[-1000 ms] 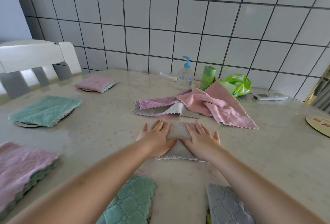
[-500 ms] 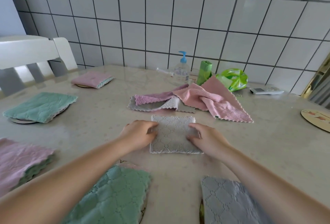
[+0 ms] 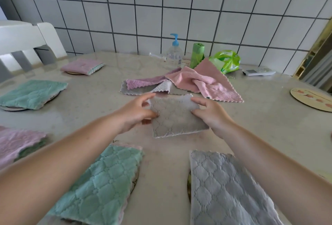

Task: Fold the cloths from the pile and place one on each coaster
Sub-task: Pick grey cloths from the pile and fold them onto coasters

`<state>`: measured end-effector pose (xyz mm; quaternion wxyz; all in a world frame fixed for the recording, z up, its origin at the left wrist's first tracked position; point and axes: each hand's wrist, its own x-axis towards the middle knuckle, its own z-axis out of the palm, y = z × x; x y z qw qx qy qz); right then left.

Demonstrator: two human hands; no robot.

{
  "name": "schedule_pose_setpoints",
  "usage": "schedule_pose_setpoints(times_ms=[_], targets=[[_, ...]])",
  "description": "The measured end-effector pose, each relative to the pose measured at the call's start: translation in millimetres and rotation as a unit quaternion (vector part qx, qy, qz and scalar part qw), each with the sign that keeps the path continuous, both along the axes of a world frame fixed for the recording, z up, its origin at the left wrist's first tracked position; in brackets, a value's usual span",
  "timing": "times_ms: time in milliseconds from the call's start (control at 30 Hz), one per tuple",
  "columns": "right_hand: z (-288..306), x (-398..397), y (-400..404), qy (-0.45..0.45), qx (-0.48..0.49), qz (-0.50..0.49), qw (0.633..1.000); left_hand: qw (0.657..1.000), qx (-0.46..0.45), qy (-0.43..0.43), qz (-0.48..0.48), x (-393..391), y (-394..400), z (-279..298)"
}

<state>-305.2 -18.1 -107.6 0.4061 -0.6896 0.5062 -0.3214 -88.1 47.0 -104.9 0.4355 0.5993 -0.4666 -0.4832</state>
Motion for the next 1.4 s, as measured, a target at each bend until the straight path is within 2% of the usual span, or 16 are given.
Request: schedule_pose_setpoints(times_ms=[167,367,600,700,867,1067,1267,1400], targets=[[3.6,-46.0,20.1,-0.027,-0.007,-0.01,1.0,0.998,0.008,0.03,-0.046,-36.7,12.9,21.8],[5.5,-129.5,57.0,-0.038,0.022,-0.035,0.998,0.989,0.01,-0.054,-0.14,-96.6,20.9,27.2],[7.3,-220.4,104.4,0.03,0.034,-0.1,0.994,0.962,-0.011,-0.16,-0.22,-181.5,23.0,24.0],[8.2,-256.9,118.3,0.049,0.025,-0.127,0.99,0.953,-0.03,-0.18,-0.24,-219.2,22.0,25.0],[4.7,-308.1,137.6,0.051,0.067,-0.167,0.982,0.94,-0.04,-0.186,-0.285,-270.4,23.1,19.6],[-3.8,-332.5,151.5,-0.004,0.09,-0.196,0.976,0.929,-0.043,-0.193,-0.313,-297.0,26.5,11.7],[-5.4,-337.5,151.7,0.022,0.064,-0.201,0.977,0.928,-0.065,-0.204,-0.305,-305.5,21.1,4.5],[-6.6,-336.5,153.6,0.065,0.048,-0.202,0.976,0.912,-0.095,-0.267,-0.298,-307.6,16.1,-3.1]])
